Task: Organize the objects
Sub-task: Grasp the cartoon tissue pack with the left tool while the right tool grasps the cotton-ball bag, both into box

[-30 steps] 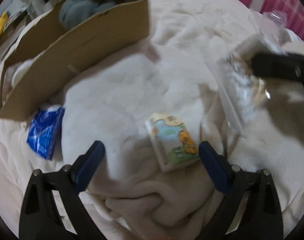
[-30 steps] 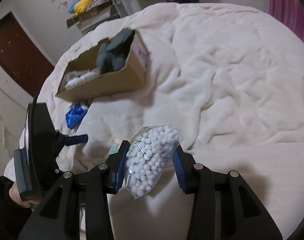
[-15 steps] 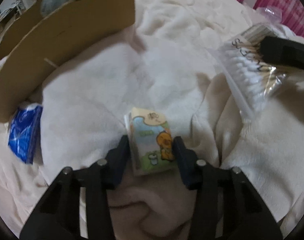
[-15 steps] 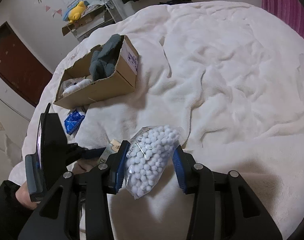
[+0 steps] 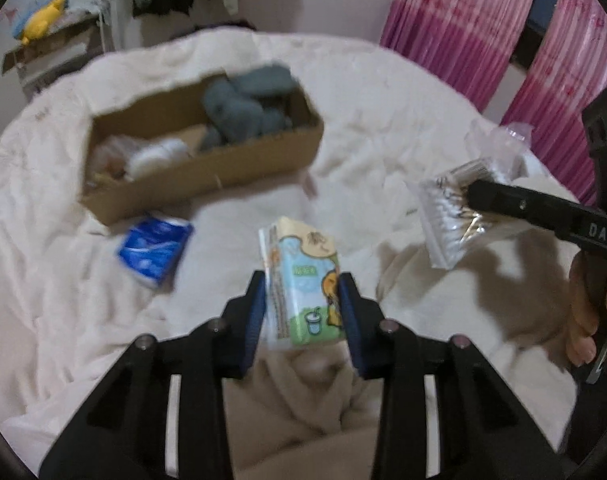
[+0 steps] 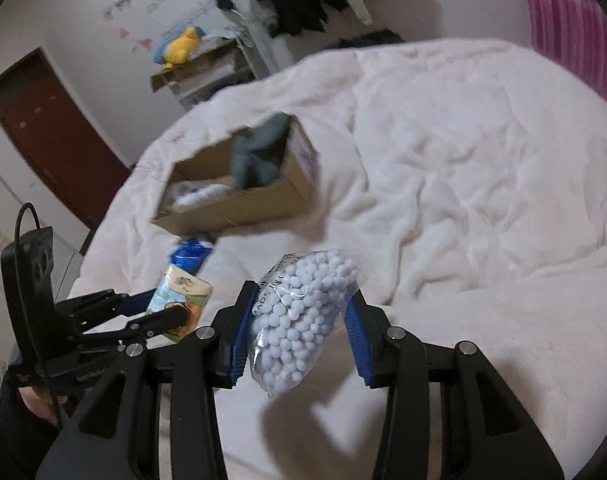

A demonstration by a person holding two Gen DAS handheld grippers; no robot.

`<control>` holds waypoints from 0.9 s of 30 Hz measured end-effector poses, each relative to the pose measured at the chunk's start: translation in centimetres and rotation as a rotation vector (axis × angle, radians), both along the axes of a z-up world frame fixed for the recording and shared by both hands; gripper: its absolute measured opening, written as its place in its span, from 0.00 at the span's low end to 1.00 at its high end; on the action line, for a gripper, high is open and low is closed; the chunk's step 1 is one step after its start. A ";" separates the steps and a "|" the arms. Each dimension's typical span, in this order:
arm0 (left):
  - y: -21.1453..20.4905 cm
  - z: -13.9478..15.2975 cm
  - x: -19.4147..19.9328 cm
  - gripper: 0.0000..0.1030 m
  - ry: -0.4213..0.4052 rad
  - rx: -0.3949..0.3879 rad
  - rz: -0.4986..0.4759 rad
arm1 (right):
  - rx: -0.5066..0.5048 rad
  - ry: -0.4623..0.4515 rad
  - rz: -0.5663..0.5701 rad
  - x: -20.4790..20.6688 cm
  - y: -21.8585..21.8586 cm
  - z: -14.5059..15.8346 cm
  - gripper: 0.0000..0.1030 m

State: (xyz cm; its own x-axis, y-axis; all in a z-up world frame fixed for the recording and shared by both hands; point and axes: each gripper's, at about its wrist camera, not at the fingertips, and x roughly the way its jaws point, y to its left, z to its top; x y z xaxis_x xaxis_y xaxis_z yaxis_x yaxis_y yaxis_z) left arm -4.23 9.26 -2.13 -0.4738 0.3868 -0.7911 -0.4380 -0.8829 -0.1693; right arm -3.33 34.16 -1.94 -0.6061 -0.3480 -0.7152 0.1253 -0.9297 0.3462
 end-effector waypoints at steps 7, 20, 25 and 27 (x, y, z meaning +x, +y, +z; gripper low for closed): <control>-2.8 4.4 4.4 0.36 0.118 0.013 0.037 | 0.001 0.080 0.078 3.4 -2.4 5.5 0.43; -8.2 8.0 2.3 0.36 0.351 0.154 0.184 | 0.079 0.169 0.207 0.4 -8.6 9.7 0.43; -9.2 7.5 -1.2 0.36 0.400 0.189 0.231 | 0.151 0.240 0.228 -3.2 -11.5 9.7 0.43; -10.0 6.7 -2.9 0.36 0.387 0.221 0.261 | 0.162 0.243 0.216 -5.0 -12.1 9.2 0.43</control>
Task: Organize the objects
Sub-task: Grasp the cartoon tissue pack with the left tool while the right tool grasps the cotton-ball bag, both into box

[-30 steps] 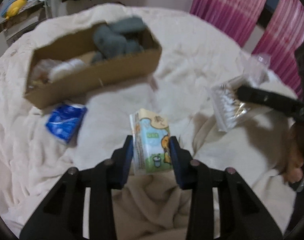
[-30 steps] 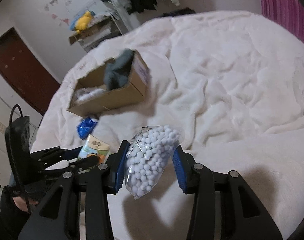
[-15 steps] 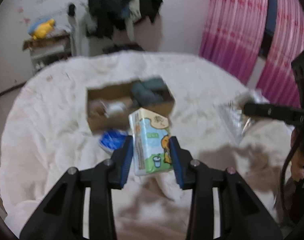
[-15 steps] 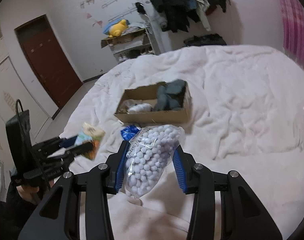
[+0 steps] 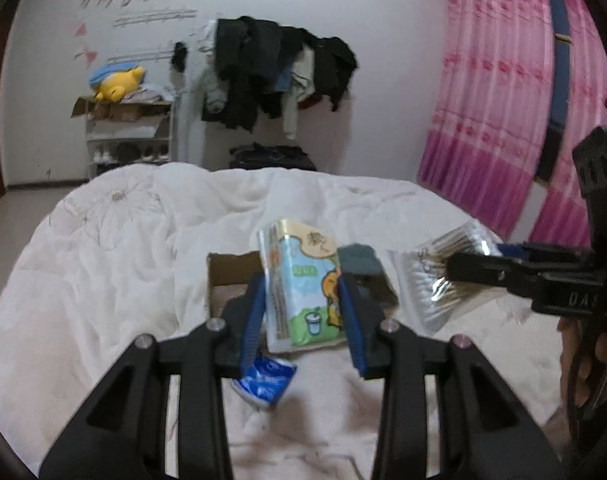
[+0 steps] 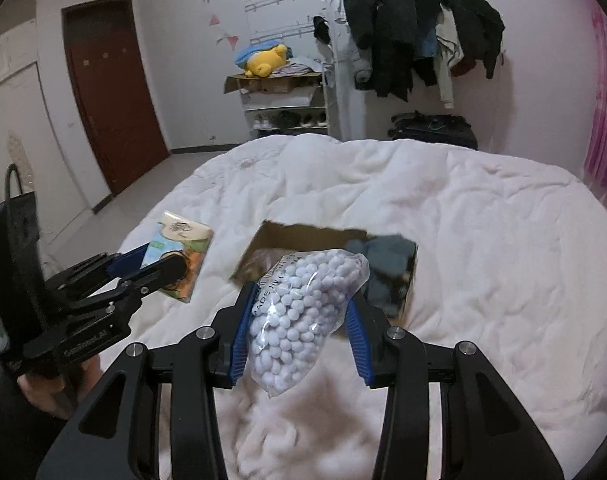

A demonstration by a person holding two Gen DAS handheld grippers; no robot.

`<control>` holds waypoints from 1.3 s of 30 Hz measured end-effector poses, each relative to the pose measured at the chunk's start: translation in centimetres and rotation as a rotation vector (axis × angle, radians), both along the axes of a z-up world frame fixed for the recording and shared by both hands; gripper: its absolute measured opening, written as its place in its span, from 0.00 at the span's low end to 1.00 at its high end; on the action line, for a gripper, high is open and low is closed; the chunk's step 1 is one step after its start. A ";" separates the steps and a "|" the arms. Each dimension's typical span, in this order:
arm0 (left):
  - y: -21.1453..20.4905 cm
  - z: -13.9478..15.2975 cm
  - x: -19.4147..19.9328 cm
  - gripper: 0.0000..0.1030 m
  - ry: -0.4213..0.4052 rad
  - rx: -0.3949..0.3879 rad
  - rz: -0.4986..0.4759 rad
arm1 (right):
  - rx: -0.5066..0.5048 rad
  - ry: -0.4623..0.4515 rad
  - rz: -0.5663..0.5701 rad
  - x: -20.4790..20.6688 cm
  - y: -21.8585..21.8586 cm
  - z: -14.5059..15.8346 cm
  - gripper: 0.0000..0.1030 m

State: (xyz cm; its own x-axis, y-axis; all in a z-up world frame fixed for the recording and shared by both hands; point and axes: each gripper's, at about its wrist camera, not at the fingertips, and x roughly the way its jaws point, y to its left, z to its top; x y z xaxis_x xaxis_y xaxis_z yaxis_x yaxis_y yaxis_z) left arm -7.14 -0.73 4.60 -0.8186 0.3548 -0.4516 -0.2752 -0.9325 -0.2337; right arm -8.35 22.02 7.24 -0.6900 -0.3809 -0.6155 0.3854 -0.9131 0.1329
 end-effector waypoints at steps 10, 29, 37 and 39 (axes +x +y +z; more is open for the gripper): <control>-1.1 -4.1 -8.2 0.36 -0.078 0.046 0.031 | 0.030 -0.023 -0.004 -7.7 -2.6 -4.2 0.43; 3.6 -12.8 -17.5 0.41 -0.239 -0.056 -0.027 | 0.042 -0.179 0.006 -14.3 -2.5 -14.4 0.44; 1.0 -11.2 -15.9 0.98 -0.213 0.115 0.010 | 0.007 -0.167 0.037 -12.5 -2.2 -13.7 0.70; 0.4 -10.4 -15.0 0.99 -0.187 0.138 0.021 | 0.016 -0.155 0.026 -11.7 -2.1 -13.1 0.71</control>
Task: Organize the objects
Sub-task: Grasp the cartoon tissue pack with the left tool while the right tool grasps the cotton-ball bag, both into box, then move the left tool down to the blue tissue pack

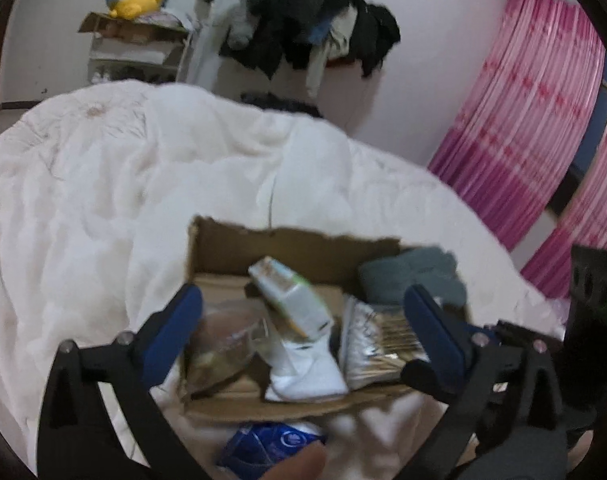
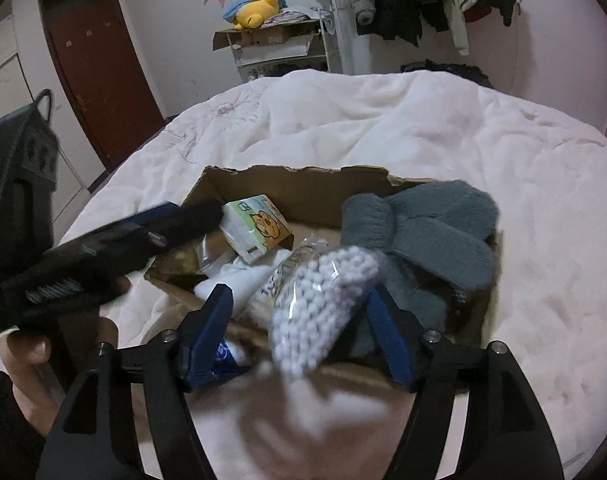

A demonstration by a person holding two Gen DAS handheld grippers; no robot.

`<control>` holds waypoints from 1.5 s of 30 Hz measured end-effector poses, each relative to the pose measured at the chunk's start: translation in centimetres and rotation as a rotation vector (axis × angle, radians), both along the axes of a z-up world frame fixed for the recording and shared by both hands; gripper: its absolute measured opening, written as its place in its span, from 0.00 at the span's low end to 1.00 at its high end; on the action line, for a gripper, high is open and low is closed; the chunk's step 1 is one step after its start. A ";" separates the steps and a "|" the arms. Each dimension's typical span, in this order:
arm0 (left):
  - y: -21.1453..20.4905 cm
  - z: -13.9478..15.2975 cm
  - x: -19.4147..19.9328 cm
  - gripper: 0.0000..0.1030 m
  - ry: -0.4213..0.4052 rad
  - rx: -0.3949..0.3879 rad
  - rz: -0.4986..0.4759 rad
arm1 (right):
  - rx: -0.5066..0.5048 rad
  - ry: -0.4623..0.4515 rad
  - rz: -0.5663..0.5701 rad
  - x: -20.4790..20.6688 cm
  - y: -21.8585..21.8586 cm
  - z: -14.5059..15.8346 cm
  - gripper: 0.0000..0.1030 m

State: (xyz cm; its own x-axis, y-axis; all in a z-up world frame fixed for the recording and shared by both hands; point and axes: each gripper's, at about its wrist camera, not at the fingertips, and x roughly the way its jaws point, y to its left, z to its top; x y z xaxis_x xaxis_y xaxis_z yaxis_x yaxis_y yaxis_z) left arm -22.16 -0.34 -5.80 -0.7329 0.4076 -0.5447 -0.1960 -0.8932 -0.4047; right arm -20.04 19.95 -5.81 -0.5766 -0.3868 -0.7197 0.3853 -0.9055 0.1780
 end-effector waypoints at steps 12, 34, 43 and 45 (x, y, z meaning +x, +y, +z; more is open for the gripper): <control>-0.1 4.4 10.7 0.99 0.057 -0.090 0.007 | 0.032 0.070 -0.054 7.8 2.0 6.3 0.71; 3.4 9.4 24.8 0.99 0.036 -0.218 -0.012 | 0.054 0.141 -0.180 19.8 7.7 10.6 0.71; 3.5 8.1 22.9 0.99 -0.011 -0.278 0.002 | 0.043 0.088 -0.141 19.0 7.1 9.2 0.71; 3.5 7.4 21.7 0.99 -0.035 -0.294 -0.001 | 0.054 0.077 -0.139 18.2 7.1 8.7 0.71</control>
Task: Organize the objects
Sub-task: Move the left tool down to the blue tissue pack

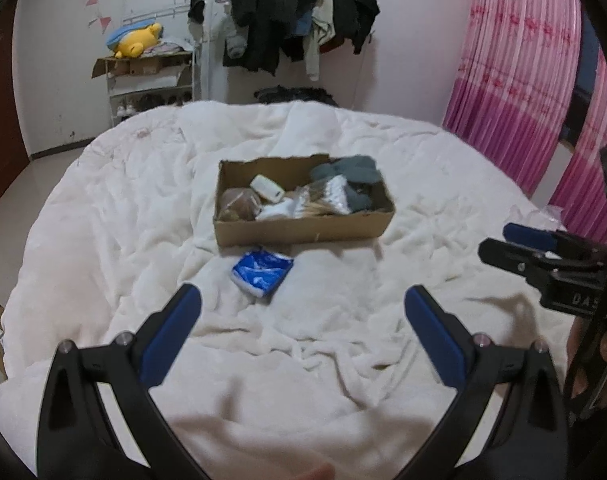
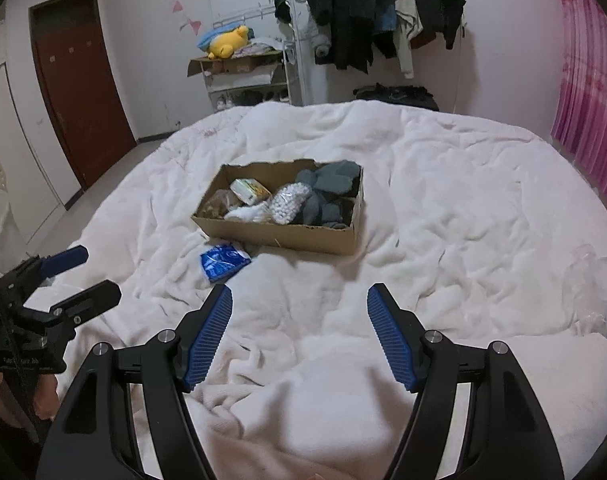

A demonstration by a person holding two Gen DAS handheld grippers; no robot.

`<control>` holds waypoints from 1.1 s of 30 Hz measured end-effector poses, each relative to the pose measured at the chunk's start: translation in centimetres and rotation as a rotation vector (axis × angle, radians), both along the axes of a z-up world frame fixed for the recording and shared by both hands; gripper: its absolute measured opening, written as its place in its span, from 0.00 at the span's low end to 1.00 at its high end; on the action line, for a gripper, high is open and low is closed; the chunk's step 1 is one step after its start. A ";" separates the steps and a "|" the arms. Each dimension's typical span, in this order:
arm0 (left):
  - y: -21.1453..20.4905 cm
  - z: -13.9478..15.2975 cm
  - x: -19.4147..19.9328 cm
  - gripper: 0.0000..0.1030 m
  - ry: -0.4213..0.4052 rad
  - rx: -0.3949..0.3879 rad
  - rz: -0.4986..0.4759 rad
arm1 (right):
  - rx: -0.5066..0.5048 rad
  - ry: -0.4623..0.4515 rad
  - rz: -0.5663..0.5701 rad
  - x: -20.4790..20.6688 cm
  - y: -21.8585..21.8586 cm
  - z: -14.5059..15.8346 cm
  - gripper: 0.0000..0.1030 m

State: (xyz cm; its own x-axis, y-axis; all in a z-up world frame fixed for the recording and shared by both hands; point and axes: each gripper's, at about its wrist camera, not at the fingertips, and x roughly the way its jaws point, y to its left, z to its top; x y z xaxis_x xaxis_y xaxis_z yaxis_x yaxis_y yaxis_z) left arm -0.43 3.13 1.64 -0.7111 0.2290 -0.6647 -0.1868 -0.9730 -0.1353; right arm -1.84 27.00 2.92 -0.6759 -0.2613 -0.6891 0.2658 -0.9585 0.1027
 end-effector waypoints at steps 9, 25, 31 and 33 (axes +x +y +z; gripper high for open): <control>0.9 -3.0 -4.7 0.99 -0.064 -0.080 -0.042 | 0.025 -0.064 -0.009 -4.4 0.0 -3.1 0.71; 2.0 -10.8 -14.1 0.99 -0.217 -0.263 -0.130 | -0.029 -0.232 -0.048 -9.7 1.2 -9.7 0.71; 1.1 -14.3 -17.0 0.99 -0.270 -0.316 -0.125 | -0.065 -0.276 -0.069 -10.4 2.0 -11.2 0.71; 1.1 -15.1 -17.5 0.99 -0.293 -0.298 -0.138 | -0.071 -0.284 -0.073 -10.5 2.2 -11.5 0.71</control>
State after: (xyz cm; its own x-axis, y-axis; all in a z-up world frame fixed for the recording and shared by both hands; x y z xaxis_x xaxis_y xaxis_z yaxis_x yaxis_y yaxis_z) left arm -17.95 4.22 -13.42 -0.4588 0.0761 -0.8853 -0.3136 -0.9461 0.0812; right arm -12.36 29.24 -8.61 -0.4773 -0.2735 -0.8351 0.1470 -0.9618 0.2310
